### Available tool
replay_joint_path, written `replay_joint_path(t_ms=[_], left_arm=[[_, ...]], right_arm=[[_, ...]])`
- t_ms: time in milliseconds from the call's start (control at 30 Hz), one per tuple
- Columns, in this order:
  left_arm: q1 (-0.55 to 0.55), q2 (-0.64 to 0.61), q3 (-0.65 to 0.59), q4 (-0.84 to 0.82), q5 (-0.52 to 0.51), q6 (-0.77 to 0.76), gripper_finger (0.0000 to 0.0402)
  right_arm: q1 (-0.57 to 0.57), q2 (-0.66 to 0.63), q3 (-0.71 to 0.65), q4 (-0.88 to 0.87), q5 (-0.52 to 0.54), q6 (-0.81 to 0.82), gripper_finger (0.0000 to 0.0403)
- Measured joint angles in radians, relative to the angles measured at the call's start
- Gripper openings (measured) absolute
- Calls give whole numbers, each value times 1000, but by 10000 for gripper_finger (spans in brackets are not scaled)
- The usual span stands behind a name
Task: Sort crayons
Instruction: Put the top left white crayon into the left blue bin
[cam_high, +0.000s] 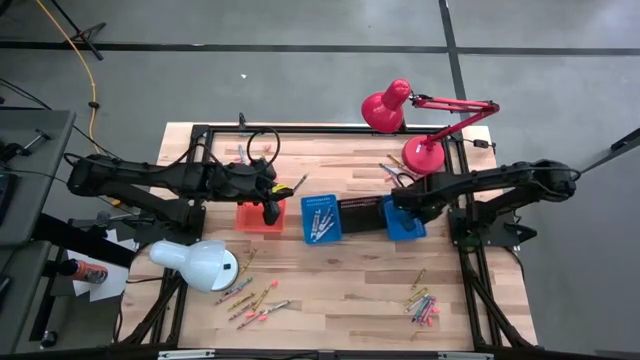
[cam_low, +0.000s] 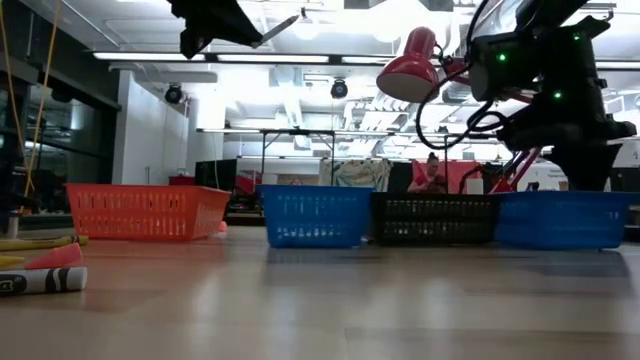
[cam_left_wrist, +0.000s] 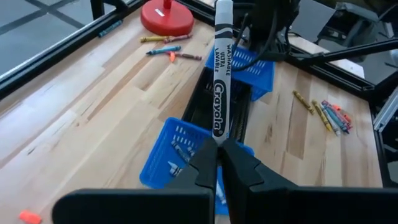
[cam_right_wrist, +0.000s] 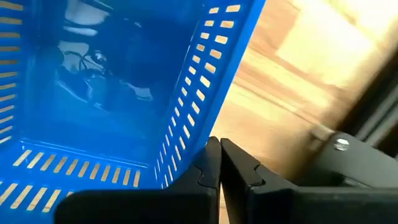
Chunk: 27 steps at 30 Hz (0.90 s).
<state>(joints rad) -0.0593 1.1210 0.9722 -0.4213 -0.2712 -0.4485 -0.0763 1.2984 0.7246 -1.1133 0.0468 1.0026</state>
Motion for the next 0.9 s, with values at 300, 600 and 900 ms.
replay_joint_path(t_ms=[300,600,900], left_arm=[[0,-82,1,-73,-11,24,0],[0,-123,0,-116,-53,24,0],[0,-108,-13,-169,-55,-73,0]], right_arm=[[51,0,0,150,-17,118,0],[82,0,0,297,4,206,0],[84,-11,0,286,29,197,0]])
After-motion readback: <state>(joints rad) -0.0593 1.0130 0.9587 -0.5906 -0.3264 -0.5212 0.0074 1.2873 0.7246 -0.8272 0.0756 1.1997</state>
